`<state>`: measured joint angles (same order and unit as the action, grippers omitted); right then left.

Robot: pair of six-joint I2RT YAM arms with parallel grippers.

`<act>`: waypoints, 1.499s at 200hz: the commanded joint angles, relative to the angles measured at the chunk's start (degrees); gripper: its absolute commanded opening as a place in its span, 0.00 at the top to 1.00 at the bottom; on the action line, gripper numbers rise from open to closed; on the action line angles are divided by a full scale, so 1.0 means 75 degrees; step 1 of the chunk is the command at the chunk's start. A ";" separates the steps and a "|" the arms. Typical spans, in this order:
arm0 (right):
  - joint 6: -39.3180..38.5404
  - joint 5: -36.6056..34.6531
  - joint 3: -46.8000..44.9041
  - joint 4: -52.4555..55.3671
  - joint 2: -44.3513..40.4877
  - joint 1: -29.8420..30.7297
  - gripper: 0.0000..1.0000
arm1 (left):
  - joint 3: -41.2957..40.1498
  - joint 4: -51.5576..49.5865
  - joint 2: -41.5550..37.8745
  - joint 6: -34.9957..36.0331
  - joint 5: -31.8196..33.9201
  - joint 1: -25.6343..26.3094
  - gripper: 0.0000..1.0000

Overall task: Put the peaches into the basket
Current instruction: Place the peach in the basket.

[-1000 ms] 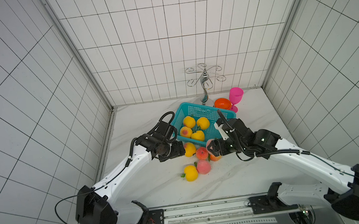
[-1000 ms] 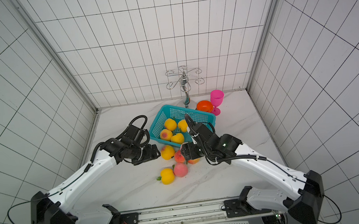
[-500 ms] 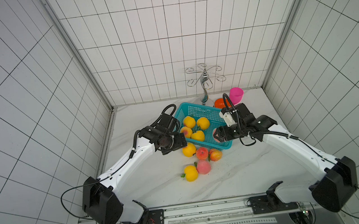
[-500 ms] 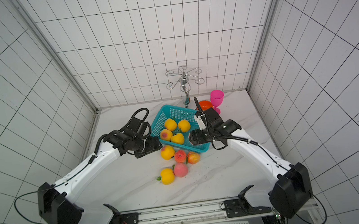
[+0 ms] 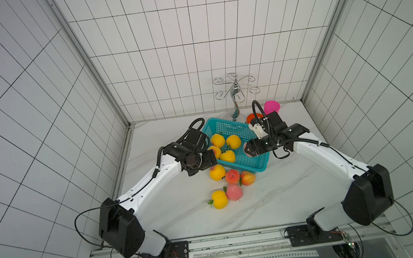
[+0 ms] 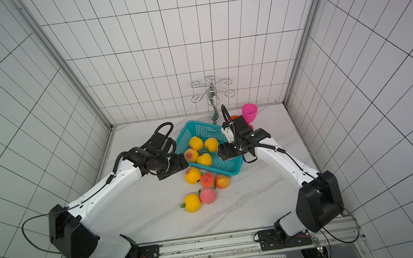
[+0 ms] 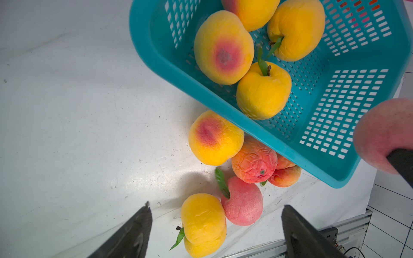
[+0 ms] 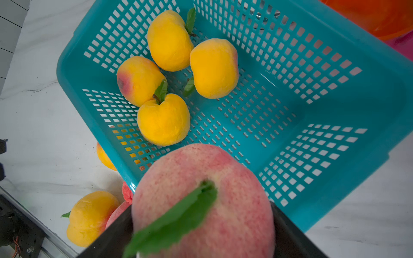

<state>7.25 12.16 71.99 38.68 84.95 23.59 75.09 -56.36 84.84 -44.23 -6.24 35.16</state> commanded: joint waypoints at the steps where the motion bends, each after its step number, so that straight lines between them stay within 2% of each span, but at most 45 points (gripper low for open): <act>1: -0.0370 -0.0232 0.0510 0.0057 0.0266 -0.0087 0.23 | 0.0010 0.0430 0.0042 0.0251 0.0036 0.0018 0.11; 76: -0.0506 -0.0855 0.1032 0.0359 0.1207 -0.0096 0.24 | 0.0009 0.0952 0.0556 0.0740 -0.0816 -0.0254 0.10; 188: -0.0498 -0.1187 0.1877 0.0673 0.2518 -0.0087 0.24 | -0.0072 0.1162 0.0671 0.1198 -0.1155 -0.0825 0.10; 300: -0.0500 -0.1715 0.2445 0.0912 0.3408 -0.0058 0.24 | -0.0321 0.1221 0.0546 0.1293 -0.1259 -0.0973 0.10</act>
<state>4.60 0.84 87.05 43.42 109.06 23.59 73.21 -48.23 89.21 -35.27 -15.29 28.16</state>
